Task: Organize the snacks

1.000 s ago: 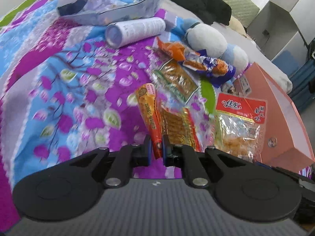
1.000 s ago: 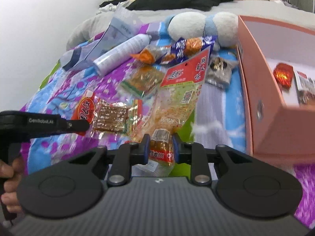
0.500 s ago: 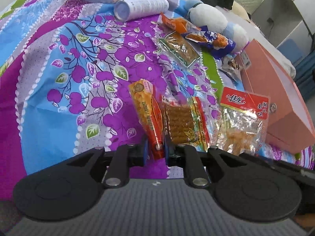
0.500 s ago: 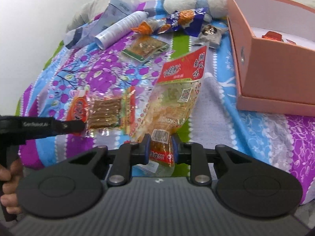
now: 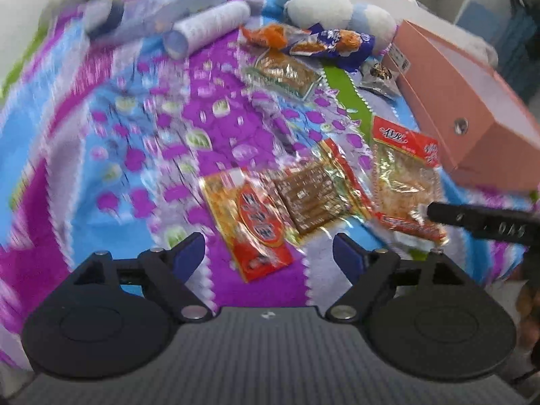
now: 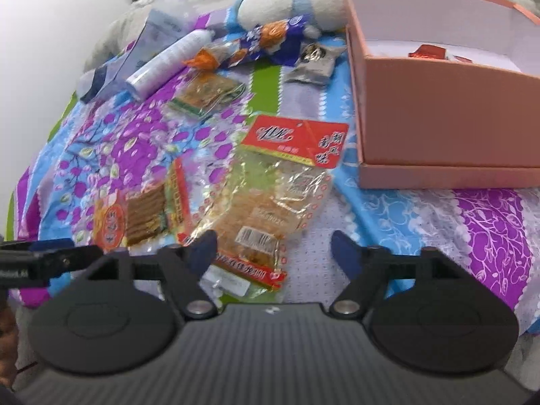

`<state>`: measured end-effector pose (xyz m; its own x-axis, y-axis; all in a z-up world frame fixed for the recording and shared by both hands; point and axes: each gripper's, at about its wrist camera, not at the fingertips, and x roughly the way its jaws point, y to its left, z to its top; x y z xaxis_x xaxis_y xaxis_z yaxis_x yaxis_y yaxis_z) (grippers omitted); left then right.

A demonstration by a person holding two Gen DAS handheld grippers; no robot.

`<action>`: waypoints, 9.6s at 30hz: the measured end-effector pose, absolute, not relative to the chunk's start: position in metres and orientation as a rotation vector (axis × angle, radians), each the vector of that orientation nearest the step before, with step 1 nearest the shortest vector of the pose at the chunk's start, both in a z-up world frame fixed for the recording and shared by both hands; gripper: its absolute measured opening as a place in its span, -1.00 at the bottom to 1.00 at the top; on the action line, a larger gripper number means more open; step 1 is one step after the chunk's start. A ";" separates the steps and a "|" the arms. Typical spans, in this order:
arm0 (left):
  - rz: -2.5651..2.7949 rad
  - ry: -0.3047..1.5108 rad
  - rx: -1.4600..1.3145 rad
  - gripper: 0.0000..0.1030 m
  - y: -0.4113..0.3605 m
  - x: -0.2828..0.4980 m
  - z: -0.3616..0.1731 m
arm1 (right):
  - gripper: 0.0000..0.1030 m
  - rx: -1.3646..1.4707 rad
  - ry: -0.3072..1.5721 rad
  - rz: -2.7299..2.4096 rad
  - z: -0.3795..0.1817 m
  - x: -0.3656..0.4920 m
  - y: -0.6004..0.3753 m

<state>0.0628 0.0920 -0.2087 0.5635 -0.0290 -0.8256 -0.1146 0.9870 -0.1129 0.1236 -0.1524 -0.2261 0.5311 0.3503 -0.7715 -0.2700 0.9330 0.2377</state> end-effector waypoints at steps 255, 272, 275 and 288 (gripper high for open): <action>0.100 0.838 -0.317 0.58 0.137 0.193 -0.213 | 0.01 -0.135 0.600 0.315 -0.199 0.170 -0.098; -0.080 0.887 -0.030 0.84 0.126 0.298 -0.243 | 0.01 -0.171 0.580 0.129 -0.232 0.269 -0.069; -0.098 0.904 -0.013 0.88 0.124 0.312 -0.252 | 0.03 -0.185 0.584 0.103 -0.237 0.283 -0.068; -0.198 0.913 0.059 0.85 0.114 0.335 -0.274 | 0.02 -0.317 0.630 0.055 -0.263 0.313 -0.056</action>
